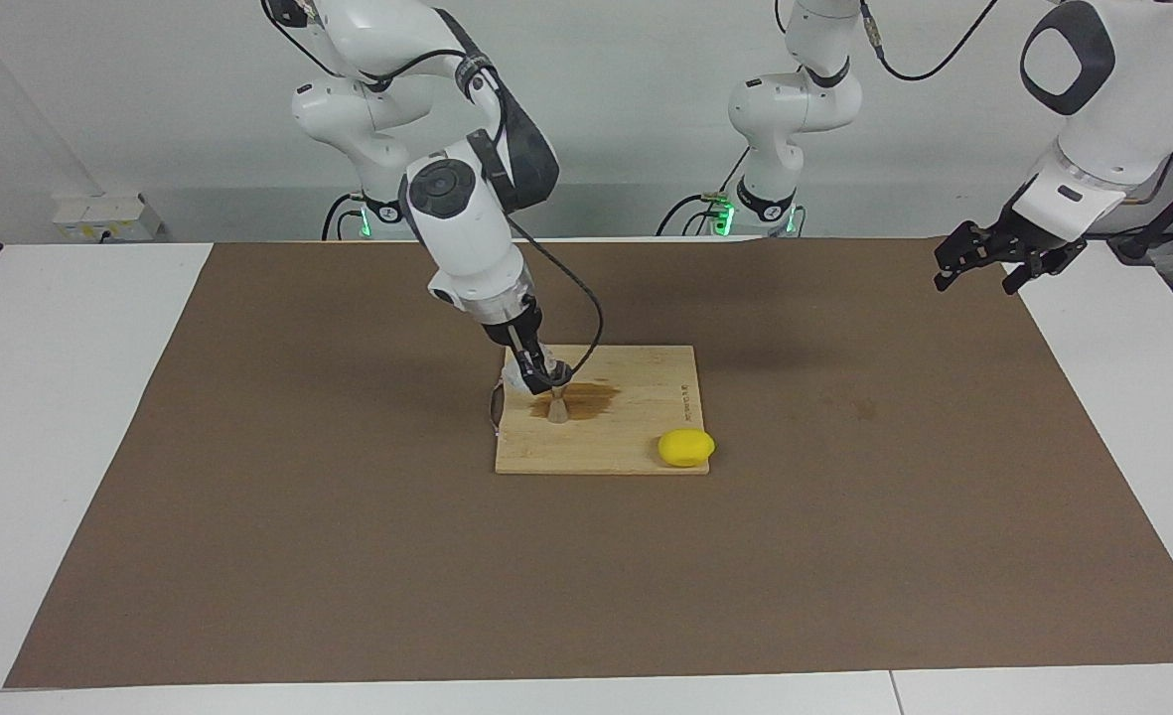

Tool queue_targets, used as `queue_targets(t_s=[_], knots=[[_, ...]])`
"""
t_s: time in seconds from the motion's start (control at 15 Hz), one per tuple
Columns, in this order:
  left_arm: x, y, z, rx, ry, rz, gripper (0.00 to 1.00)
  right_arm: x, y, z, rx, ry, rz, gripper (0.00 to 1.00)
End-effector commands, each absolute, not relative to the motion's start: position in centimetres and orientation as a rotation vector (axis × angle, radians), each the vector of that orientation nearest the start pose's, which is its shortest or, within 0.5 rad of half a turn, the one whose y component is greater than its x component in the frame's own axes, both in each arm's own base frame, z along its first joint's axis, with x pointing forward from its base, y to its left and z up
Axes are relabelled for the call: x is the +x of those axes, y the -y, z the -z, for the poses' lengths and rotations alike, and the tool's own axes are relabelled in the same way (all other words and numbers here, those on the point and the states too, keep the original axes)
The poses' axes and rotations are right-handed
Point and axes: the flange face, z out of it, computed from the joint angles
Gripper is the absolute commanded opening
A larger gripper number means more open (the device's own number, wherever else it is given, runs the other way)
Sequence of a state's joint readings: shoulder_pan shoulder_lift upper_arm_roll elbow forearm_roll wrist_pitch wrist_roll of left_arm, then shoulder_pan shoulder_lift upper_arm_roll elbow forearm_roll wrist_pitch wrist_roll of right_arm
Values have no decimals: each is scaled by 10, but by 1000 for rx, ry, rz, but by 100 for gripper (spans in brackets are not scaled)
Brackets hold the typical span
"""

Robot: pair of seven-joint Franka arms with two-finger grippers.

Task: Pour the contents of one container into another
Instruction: 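Carry the glass cup back toward its starting spot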

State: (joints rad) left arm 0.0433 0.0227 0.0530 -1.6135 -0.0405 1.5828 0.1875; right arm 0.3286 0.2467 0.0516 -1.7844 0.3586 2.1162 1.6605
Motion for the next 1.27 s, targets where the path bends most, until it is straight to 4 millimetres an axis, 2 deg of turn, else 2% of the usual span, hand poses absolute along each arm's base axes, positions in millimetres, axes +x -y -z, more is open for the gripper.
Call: queue_targets(t_s=[0.0,0.2,0.4,0.74,0.94,1.0,1.2], knots=[[548,-51,-599,-3164,-120,-68,100,590,-215,-415,-2032,-1918,-468,0],[547,-51,-600,-3164,-118,-68,100,592,-169,-392,-1887,-1932,-596,0],[544,-51,-599,-3165,-121,-83,100,587,-109,-361,-1725,-1936,-663,0],[537,-50,-598,-3169,-131,-150,100,579,-31,-326,-1652,-1866,-734,0],[537,-51,-599,-3169,-126,-138,100,572,20,-282,-1670,-1797,-805,0],[537,-50,-599,-3167,-129,-136,100,570,31,-274,-1674,-1774,-808,0],[537,-49,-599,-3166,-126,-134,100,565,48,-261,-1687,-1739,-802,0]])
